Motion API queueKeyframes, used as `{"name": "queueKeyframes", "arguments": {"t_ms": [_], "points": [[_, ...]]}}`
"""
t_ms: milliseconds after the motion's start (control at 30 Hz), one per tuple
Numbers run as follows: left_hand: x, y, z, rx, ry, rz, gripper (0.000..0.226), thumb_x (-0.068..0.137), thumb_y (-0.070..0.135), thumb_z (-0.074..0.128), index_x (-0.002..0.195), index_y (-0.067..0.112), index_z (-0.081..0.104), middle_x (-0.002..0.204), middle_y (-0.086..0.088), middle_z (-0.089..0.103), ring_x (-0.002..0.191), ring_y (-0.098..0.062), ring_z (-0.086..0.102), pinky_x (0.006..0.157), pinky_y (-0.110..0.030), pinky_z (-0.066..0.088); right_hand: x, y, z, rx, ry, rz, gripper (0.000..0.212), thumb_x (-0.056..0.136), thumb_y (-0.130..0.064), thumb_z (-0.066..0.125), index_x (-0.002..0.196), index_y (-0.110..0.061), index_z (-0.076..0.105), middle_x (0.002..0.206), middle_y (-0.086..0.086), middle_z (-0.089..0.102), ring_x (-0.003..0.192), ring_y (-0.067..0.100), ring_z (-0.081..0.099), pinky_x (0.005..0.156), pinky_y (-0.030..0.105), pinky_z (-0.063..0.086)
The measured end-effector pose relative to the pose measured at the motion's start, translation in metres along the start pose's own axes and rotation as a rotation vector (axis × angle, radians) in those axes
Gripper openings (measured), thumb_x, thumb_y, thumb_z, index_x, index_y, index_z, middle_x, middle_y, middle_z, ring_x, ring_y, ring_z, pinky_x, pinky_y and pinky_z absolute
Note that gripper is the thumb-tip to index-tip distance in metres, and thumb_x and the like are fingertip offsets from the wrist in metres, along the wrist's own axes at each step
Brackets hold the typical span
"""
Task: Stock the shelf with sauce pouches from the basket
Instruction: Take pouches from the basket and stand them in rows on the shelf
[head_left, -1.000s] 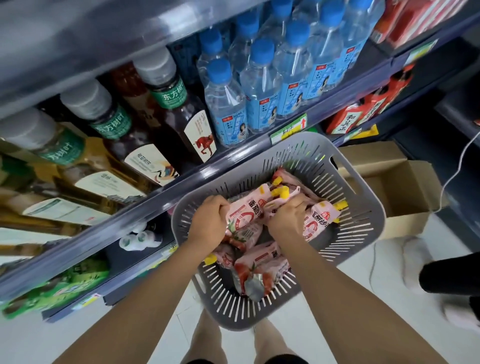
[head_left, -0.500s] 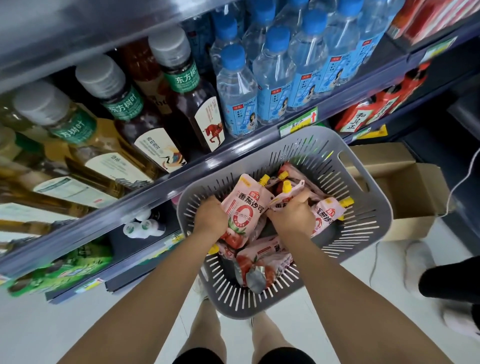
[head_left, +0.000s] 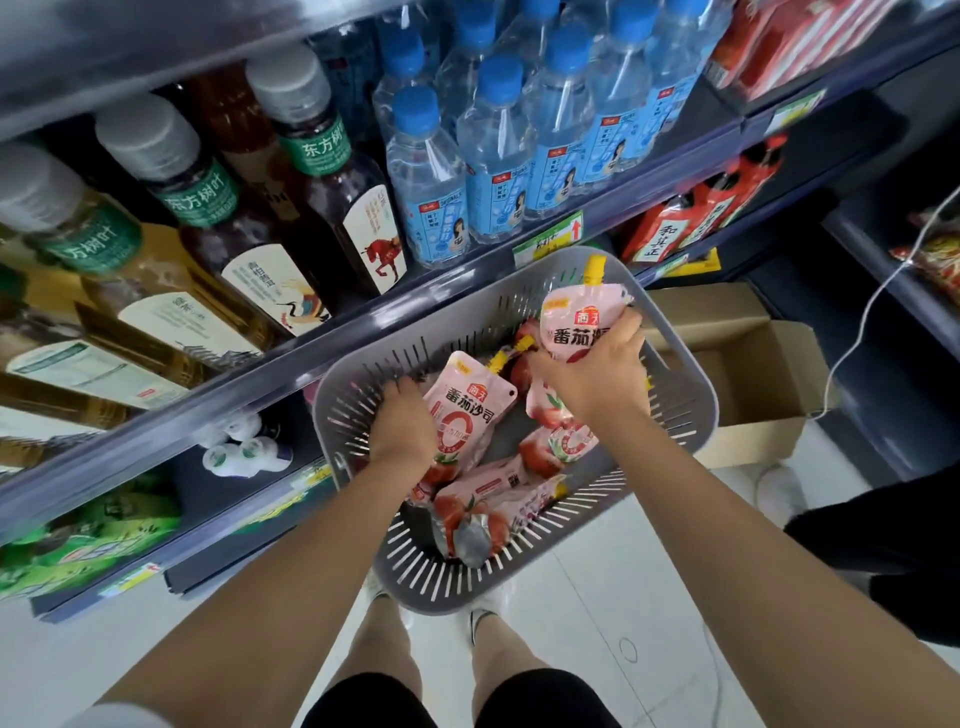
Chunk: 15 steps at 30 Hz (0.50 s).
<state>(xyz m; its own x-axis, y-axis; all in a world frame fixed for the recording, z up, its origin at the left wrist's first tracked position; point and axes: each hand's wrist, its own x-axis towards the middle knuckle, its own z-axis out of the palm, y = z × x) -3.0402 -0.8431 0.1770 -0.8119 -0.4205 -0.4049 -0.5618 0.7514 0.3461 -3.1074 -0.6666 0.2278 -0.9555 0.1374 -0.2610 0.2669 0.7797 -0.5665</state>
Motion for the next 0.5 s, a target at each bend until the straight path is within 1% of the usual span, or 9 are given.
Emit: {"name": "queueKeyframes", "arguments": {"t_ms": [67, 100, 167, 233, 333, 400, 500], "points": [[-0.003, 0.002, 0.003, 0.052, 0.088, 0.103, 0.054, 0.082, 0.001, 0.061, 0.131, 0.004, 0.037, 0.128, -0.017, 0.044, 0.113, -0.031, 0.052, 0.092, -0.041, 0.048, 0.0, 0.005, -0.001, -0.233, -0.132, 0.045, 0.112, 0.069, -0.062, 0.069, 0.143, -0.001, 0.012, 0.138, 0.016, 0.032, 0.124, 0.036, 0.045, 0.093, 0.043, 0.043], [-0.005, 0.003, 0.005, 0.102, 0.115, 0.159, 0.064, 0.079, 0.004, 0.065, 0.135, 0.006, 0.033, 0.13, -0.016, 0.042, 0.115, -0.031, 0.05, 0.094, -0.04, 0.047, 0.0, 0.009, 0.001, -0.347, -0.193, 0.073, 0.118, 0.069, -0.066, 0.066, 0.145, 0.002, 0.007, 0.143, 0.018, 0.028, 0.127, 0.036, 0.043, 0.094, 0.043, 0.043], [-0.009, 0.006, 0.012, 0.186, 0.075, 0.241, 0.076, 0.078, 0.017, 0.068, 0.14, 0.009, 0.024, 0.134, -0.013, 0.036, 0.122, -0.029, 0.041, 0.099, -0.04, 0.04, -0.001, 0.021, 0.01, -0.484, -0.272, 0.124, 0.123, 0.071, -0.068, 0.064, 0.147, 0.005, 0.0, 0.15, 0.02, 0.021, 0.131, 0.035, 0.04, 0.096, 0.042, 0.044], [-0.011, 0.009, 0.022, 0.22, -0.002, 0.241, 0.084, 0.081, 0.038, 0.06, 0.145, 0.009, 0.014, 0.14, -0.012, 0.031, 0.128, -0.029, 0.032, 0.103, -0.044, 0.034, -0.003, 0.033, 0.025, -0.491, -0.301, 0.169, 0.124, 0.073, -0.062, 0.068, 0.147, 0.006, -0.006, 0.153, 0.021, 0.017, 0.133, 0.036, 0.037, 0.097, 0.043, 0.044], [-0.006, 0.007, 0.035, 0.289, -0.046, 0.216, 0.103, 0.082, 0.061, 0.051, 0.148, 0.009, -0.007, 0.149, -0.011, 0.018, 0.137, -0.029, 0.021, 0.107, -0.051, 0.028, -0.002, 0.043, 0.044, -0.34, -0.278, 0.248, 0.125, 0.077, -0.048, 0.071, 0.146, 0.002, -0.02, 0.157, 0.017, 0.009, 0.138, 0.039, 0.028, 0.102, 0.049, 0.039], [-0.004, 0.001, 0.042, 0.339, -0.05, 0.219, 0.11, 0.083, 0.065, 0.051, 0.147, 0.011, -0.02, 0.154, -0.01, 0.01, 0.141, -0.029, 0.015, 0.11, -0.051, 0.026, 0.001, 0.048, 0.052, -0.317, -0.281, 0.254, 0.125, 0.079, -0.045, 0.071, 0.144, 0.001, -0.025, 0.158, 0.017, 0.005, 0.139, 0.04, 0.025, 0.106, 0.049, 0.034], [-0.003, -0.002, 0.05, 0.343, -0.024, 0.204, 0.11, 0.084, 0.066, 0.049, 0.145, 0.013, -0.025, 0.155, -0.008, 0.005, 0.141, -0.028, 0.013, 0.109, -0.055, 0.027, 0.007, 0.053, 0.055, -0.332, -0.296, 0.269, 0.128, 0.078, -0.048, 0.072, 0.144, 0.0, -0.027, 0.158, 0.016, 0.004, 0.138, 0.04, 0.027, 0.106, 0.05, 0.034]]}}
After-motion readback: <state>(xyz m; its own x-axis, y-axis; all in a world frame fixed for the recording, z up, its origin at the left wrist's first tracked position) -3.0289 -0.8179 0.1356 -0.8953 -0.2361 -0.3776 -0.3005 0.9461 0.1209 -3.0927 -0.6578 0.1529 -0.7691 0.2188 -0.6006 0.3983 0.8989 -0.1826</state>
